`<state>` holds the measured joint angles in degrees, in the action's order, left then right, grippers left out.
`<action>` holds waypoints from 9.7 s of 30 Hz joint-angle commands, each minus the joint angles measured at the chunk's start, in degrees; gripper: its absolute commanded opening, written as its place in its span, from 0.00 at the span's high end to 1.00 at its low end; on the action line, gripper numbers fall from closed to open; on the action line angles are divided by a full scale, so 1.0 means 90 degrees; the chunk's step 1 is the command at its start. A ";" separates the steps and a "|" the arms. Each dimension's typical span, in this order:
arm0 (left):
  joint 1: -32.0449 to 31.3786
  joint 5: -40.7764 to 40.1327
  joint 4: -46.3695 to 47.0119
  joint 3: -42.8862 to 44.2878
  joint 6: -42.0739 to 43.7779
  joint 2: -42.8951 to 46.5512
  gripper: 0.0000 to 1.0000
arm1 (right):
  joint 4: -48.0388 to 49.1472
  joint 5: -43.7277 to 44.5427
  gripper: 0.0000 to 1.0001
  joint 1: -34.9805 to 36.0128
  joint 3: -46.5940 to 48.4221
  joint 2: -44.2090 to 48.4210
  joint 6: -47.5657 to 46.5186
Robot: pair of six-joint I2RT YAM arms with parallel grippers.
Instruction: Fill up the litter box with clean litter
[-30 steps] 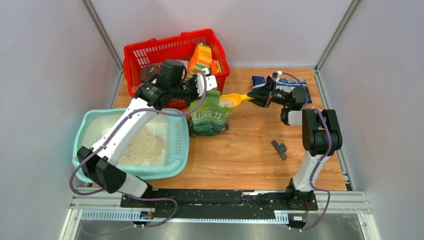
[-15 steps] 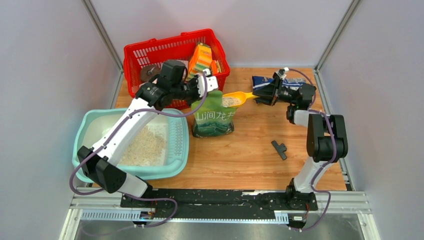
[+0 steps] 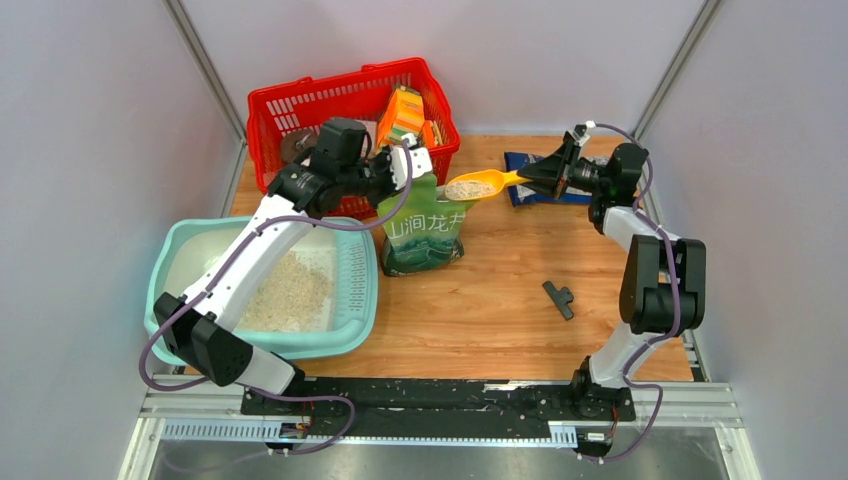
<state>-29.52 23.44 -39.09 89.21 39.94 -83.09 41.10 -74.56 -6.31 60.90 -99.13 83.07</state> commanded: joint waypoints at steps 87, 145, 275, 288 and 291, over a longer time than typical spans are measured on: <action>0.1649 -0.1833 0.1531 -0.1474 -0.2231 0.4271 0.32 | -0.7955 0.3518 1.00 0.5193 0.8506 -0.3683 -0.6954; 0.1512 0.1828 0.0399 0.0076 -0.2574 0.0849 0.36 | -0.8500 0.4023 1.00 0.2665 0.7658 -0.0511 -0.8223; 0.0077 0.1487 0.0535 0.1239 -0.1587 -0.0084 1.00 | -0.7332 0.0454 1.00 0.1990 0.2755 -0.0304 -0.5071; 0.0057 0.1204 0.0828 0.1983 -0.1079 -0.0426 1.00 | -0.6171 0.0092 1.00 0.1111 0.1876 -0.0001 -0.4261; 0.0057 0.1282 0.0808 0.1690 -0.0914 -0.0271 1.00 | -0.5573 0.0082 1.00 0.1014 0.1545 0.0165 -0.3888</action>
<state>-29.02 32.01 -45.69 99.55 27.42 -90.67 -17.69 -70.57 3.68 77.80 -101.27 42.06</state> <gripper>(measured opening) 0.007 0.301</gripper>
